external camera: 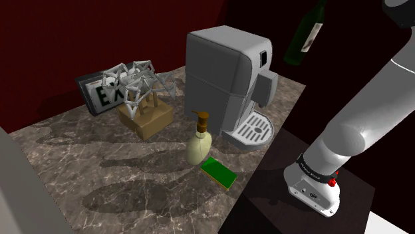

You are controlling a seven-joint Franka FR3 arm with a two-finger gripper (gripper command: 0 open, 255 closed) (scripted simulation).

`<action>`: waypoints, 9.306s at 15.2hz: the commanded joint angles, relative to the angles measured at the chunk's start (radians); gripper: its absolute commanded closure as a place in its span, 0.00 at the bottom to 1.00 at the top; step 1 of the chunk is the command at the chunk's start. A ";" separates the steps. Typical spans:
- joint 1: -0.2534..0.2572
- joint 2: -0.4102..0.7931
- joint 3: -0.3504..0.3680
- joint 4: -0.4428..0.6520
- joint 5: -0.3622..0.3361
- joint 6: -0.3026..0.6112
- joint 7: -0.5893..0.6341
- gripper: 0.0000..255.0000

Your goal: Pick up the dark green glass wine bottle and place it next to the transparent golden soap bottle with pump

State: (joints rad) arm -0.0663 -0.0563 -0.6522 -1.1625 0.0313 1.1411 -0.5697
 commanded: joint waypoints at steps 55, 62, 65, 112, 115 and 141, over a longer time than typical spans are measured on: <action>0.248 -0.005 1.473 -0.001 -0.018 0.038 1.716 1.00; 0.397 0.204 1.591 0.128 -0.211 0.034 1.895 1.00; 0.336 0.131 1.577 0.013 -0.140 0.106 1.861 1.00; 0.285 -0.173 1.485 -0.881 0.112 0.799 1.702 1.00; 0.285 -0.164 1.493 -0.914 0.108 0.840 1.706 1.00; 0.289 -0.189 1.477 -0.866 0.122 0.772 1.696 0.00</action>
State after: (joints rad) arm 0.2230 -0.2451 0.8246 -2.0311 0.1531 1.9165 1.1265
